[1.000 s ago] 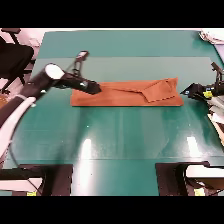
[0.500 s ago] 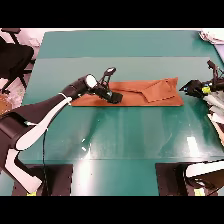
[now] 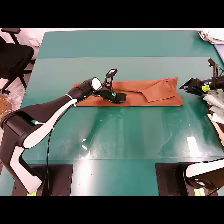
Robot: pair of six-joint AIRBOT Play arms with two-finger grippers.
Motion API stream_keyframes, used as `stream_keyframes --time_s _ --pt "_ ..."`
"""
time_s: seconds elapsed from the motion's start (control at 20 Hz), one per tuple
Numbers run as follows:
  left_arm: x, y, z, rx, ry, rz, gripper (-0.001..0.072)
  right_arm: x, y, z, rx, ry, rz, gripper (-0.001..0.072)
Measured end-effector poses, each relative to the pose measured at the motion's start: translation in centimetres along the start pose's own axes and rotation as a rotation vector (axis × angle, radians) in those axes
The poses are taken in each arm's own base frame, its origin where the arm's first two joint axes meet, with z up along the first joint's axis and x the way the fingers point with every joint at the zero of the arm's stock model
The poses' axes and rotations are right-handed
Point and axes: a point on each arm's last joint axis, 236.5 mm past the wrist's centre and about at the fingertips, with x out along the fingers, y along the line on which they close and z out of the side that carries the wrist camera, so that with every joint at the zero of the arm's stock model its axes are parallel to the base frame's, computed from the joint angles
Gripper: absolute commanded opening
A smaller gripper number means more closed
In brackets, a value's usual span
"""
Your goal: Fold the shirts.
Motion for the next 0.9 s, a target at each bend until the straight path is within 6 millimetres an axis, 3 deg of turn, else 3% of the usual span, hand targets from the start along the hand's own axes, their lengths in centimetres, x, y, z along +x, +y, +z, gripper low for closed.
stream_keyframes --time_s 0.35,0.6,0.9 --pt "1.1 -1.9 -0.9 -0.014 0.015 -0.03 0.002 1.9 -0.2 -0.5 -0.011 0.04 0.008 0.0665" --pt "1.3 -1.0 -1.3 -0.019 0.026 0.025 0.0021 3.7 0.0 -0.5 -0.037 0.056 -0.003 0.0667" --pt "1.3 -0.4 -1.2 -0.025 0.019 0.054 0.0021 3.7 -1.0 0.3 -0.031 0.022 -0.029 0.0667"
